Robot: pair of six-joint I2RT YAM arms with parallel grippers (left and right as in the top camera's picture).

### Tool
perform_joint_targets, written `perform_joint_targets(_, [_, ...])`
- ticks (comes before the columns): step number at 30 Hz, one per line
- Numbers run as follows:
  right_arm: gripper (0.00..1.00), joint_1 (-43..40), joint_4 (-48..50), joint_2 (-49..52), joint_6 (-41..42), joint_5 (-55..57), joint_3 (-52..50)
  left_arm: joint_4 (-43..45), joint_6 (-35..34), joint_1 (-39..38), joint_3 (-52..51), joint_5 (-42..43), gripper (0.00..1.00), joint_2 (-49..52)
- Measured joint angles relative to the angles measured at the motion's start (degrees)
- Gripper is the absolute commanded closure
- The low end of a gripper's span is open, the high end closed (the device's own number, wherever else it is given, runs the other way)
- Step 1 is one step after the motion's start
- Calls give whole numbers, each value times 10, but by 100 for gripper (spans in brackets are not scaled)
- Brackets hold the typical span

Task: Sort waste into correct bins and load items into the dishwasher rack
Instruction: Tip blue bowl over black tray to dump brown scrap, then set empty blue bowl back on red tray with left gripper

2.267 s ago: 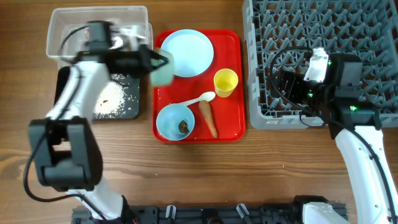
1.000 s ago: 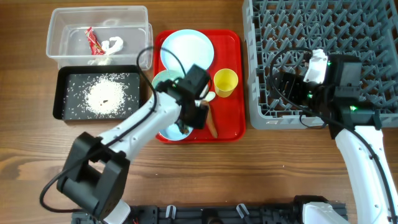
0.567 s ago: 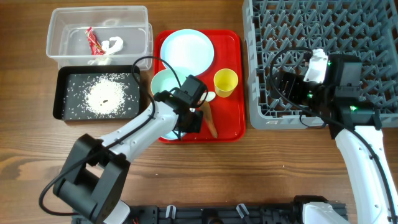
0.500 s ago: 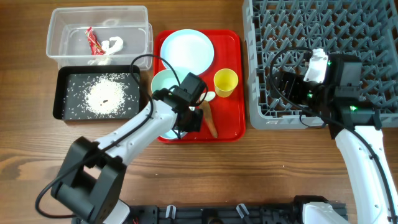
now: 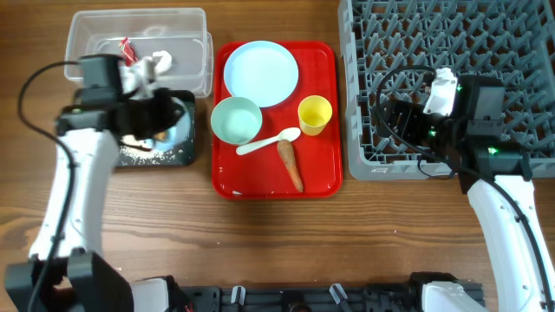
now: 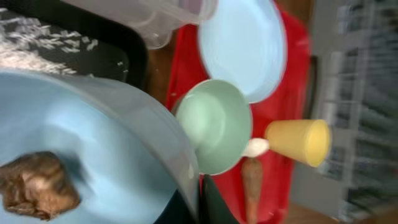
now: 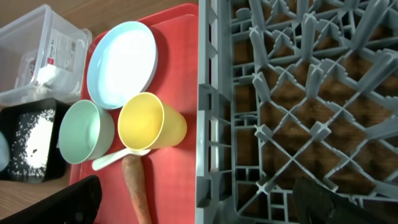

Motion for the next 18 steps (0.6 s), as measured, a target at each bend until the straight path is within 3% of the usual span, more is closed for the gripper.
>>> perform_joint_targets(4, [0,0,0,0,0,0,0,28,88,105,0,243,96,110])
perform_joint_targets(9, [0,0,-1,0,0,0,0,60,109,159,0,507,96,256])
perform_joint_targets(18, [0,0,0,0,0,0,0,59,44,207,0,571,96,257])
